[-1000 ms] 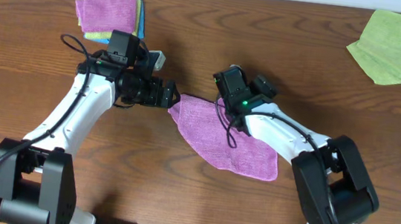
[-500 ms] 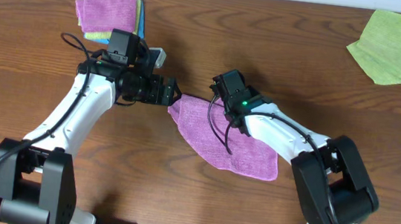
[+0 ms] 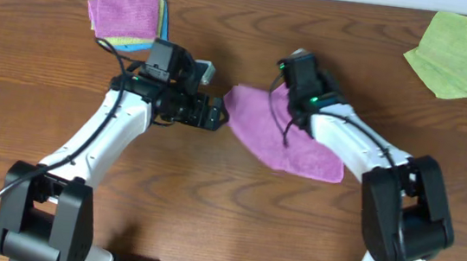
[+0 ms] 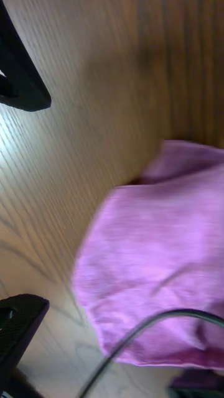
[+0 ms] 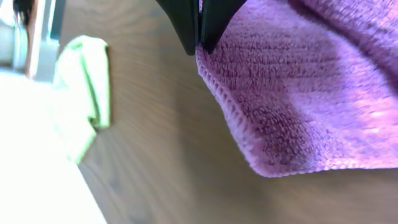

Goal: Fold the cloth

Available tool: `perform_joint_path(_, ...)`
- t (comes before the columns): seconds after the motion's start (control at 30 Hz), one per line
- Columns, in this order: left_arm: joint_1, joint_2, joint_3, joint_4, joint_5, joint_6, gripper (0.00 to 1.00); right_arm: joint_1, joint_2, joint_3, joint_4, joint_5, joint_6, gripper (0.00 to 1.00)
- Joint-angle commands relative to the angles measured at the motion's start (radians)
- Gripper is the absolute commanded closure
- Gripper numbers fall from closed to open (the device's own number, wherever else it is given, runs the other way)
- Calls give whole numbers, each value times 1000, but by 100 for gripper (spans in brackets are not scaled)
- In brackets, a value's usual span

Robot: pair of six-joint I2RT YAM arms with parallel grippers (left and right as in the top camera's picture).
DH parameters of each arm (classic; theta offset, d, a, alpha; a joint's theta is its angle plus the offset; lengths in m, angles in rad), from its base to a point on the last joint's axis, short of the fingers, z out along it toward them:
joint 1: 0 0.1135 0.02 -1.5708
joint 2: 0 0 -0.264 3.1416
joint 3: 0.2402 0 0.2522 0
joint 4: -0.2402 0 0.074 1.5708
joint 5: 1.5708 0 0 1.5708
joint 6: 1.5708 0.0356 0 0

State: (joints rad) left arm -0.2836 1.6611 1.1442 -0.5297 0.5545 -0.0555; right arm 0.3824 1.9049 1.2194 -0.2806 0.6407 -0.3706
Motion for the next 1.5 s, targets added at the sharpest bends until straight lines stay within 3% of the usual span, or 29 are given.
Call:
perform_joint_path(0.0, -32, 3, 3, 16, 13, -4, 5, -27, 7, 27, -24, 55, 45, 99)
perform_joint_path(0.2, -95, 13, 3, 76, 15, -5, 2, -1, 7, 27, -44, 55, 53, 99)
perform_joint_path(0.33, -146, 93, 3, 171, 27, -62, 13, 5, 7, 27, -46, 59, 59, 99)
perform_joint_path(0.43, -151, 166, 3, 263, 145, -114, 30, 0, 7, 27, -53, 67, 64, 99)
perform_joint_path(0.63, -150, 216, 3, 382, 191, -196, 92, -4, 7, 27, -56, 70, 64, 99)
perform_joint_path(0.73, -155, 216, 3, 410, 190, -206, 94, -4, 7, 27, -50, 70, 64, 99)
perform_joint_path(0.83, -165, 216, 3, 411, 191, -300, 94, -4, 7, 27, -48, 69, 64, 99)
perform_joint_path(1.47, -281, 226, 3, 433, 167, -224, 94, -37, 7, 27, -25, 69, 71, 99)
